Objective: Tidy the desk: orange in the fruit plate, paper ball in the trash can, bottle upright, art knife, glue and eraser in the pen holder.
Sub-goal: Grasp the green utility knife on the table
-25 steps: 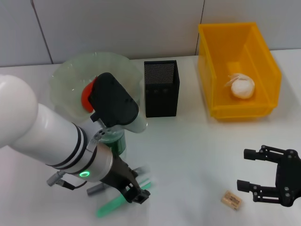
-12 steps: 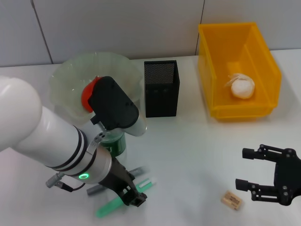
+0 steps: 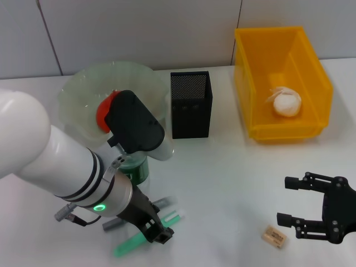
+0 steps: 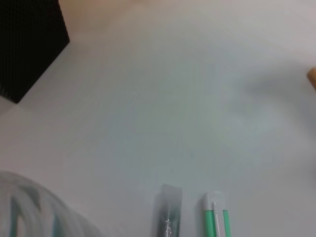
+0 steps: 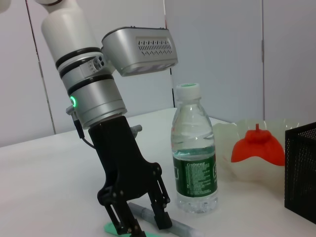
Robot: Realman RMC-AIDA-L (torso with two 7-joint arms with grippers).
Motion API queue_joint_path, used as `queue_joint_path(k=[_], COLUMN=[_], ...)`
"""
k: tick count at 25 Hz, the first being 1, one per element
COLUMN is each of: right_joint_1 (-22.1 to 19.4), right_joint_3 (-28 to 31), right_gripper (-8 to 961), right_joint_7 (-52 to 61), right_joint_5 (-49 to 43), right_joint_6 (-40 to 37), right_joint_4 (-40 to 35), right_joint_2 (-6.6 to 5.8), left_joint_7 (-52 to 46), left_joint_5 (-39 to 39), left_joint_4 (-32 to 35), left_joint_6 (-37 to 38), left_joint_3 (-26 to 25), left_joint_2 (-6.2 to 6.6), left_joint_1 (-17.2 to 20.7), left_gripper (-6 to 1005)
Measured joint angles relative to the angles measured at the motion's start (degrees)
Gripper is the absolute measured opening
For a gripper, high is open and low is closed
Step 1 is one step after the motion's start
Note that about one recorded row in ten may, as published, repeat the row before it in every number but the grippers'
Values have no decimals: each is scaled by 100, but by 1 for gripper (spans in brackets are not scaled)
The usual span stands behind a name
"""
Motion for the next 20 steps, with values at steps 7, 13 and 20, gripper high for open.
queue_joint_path(k=[7,13,20], right_joint_1=[-2,-2,6], right_joint_3=[0,0,0], right_gripper=[775,776,776], right_joint_7=[0,0,0], right_joint_5=[-8,-9,-9], right_joint_6=[0,0,0], right_joint_4=[0,-7,-16], right_joint_2=[0,0,0], left_joint_7=[0,0,0], left_joint_5=[-12,-10,-3], left_joint_4=[31,28,-12], left_joint_6=[26,27,-1], left_joint_3=[10,42,89], left_joint_2=[0,0,0], left_joint_1=[-24,-26,-53], left_gripper=[487,432,423])
